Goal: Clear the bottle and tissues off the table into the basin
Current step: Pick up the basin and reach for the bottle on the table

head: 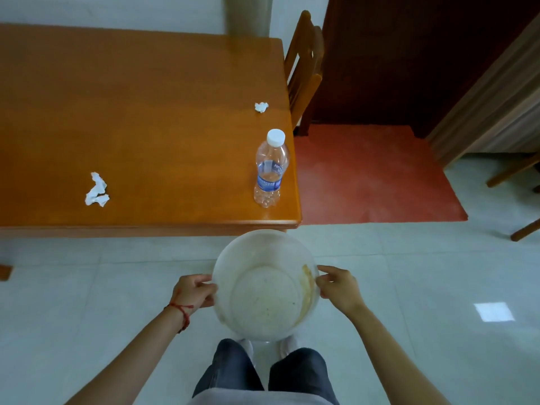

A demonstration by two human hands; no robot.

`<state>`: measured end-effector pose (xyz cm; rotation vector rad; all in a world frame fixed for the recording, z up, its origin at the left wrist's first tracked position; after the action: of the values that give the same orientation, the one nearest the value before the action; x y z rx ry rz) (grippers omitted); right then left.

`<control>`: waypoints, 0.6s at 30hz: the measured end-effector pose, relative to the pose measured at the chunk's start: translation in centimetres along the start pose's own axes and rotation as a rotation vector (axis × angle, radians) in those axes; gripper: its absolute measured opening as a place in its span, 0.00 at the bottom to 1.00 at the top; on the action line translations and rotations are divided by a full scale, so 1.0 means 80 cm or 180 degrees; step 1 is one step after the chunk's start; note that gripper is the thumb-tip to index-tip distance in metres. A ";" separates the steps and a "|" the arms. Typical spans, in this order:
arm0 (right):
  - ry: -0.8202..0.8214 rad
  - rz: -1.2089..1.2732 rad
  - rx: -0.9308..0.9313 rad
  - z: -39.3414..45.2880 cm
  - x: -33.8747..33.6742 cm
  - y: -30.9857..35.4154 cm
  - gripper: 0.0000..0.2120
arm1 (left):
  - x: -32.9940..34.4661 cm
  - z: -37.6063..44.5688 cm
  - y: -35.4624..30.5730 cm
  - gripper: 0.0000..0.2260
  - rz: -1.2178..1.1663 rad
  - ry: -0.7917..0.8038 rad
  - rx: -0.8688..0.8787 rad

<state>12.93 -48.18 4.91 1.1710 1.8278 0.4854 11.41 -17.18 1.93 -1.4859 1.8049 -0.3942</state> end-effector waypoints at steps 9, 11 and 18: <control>0.0384 -0.0482 0.0020 0.048 -0.032 0.008 0.16 | 0.031 0.003 -0.008 0.15 -0.0212 -0.0164 -0.0290; 0.0176 -0.0541 -0.0100 0.057 -0.043 0.027 0.19 | 0.035 0.003 -0.005 0.15 -0.0281 -0.0206 -0.0350; 0.0009 0.0270 -0.1426 0.087 -0.037 0.176 0.35 | 0.040 -0.007 -0.006 0.14 -0.0292 -0.0402 -0.0308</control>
<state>26.58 -44.91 12.59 0.9377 1.5659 0.8927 11.25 -20.44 1.50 -1.6274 1.6814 -0.2547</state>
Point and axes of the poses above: each hand's wrist, its own z-axis towards the middle knuckle, its own x-axis out of the palm, y = z × x, the point moved 4 cm from there along z, towards the middle knuckle, and after that the axes turned 5 degrees about z, right-handed, at the moved point
